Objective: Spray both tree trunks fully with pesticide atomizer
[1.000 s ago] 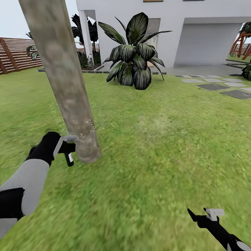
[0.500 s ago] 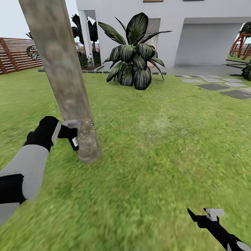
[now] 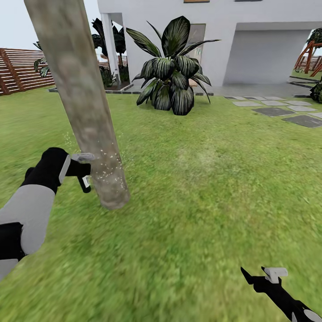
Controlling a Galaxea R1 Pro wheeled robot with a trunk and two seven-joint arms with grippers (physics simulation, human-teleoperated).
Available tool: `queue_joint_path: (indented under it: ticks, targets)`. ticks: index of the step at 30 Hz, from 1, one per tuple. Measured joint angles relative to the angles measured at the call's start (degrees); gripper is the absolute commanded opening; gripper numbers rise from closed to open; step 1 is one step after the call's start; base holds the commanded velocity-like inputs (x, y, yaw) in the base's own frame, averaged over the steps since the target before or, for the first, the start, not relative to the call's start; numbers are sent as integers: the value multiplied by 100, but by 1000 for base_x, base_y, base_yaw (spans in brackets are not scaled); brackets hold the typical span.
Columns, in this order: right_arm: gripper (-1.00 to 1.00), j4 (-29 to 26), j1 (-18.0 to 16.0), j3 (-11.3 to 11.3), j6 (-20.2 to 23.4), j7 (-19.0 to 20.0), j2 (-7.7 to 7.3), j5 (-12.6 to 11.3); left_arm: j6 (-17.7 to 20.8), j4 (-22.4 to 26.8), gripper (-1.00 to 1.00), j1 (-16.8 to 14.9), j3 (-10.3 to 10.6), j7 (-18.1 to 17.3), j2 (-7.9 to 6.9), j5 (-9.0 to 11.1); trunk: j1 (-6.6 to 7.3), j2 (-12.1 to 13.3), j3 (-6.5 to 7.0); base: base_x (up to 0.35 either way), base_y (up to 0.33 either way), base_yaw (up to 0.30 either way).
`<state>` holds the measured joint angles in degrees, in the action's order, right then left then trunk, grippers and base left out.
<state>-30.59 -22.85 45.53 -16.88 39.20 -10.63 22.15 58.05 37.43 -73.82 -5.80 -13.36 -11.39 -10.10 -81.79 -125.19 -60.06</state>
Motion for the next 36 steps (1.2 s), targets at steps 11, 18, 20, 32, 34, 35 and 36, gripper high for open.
queue_joint_path:
  ticks: [11, 18, 20, 32, 34, 35, 36]
  targets:
    - [100, 2, 5, 0, 0, 0, 0, 1, -43, -8, -100, 31, -13, 52, 67, 17, 0, 0, 0, 88, -147, 132]
    - [100, 6, 1, 0, 0, 0, 0, 0, -79, -38, -100, 96, -18, 52, 107, 28, 0, 0, 0, 26, -270, 38]
    - [100, 3, 2, 0, 0, 0, 0, 0, -101, -26, -100, 365, -18, 59, 139, 22, -1, 0, -1, 0, -275, 0]
    - [100, 7, 2, 9, -8, 0, -31, 0, -1220, -42, -100, 1939, -72, 55, 94, 11, 0, 0, -1, 0, -182, 0]
    - [100, 5, 2, 3, -5, 0, -8, 0, -1227, -31, -100, 2014, -78, 34, 63, 26, 0, 0, 0, 0, -1, 0]
    - [100, 4, 1, -3, -3, 0, 4, 1, -1236, -32, -100, 2077, -79, 25, 56, 22, 0, 0, 0, 0, 0, 0]
    - [100, 8, 2, -6, -2, 0, 11, 2, -1306, -29, -100, 2154, -75, 11, 54, 31, 0, 0, 0, 0, 0, 0]
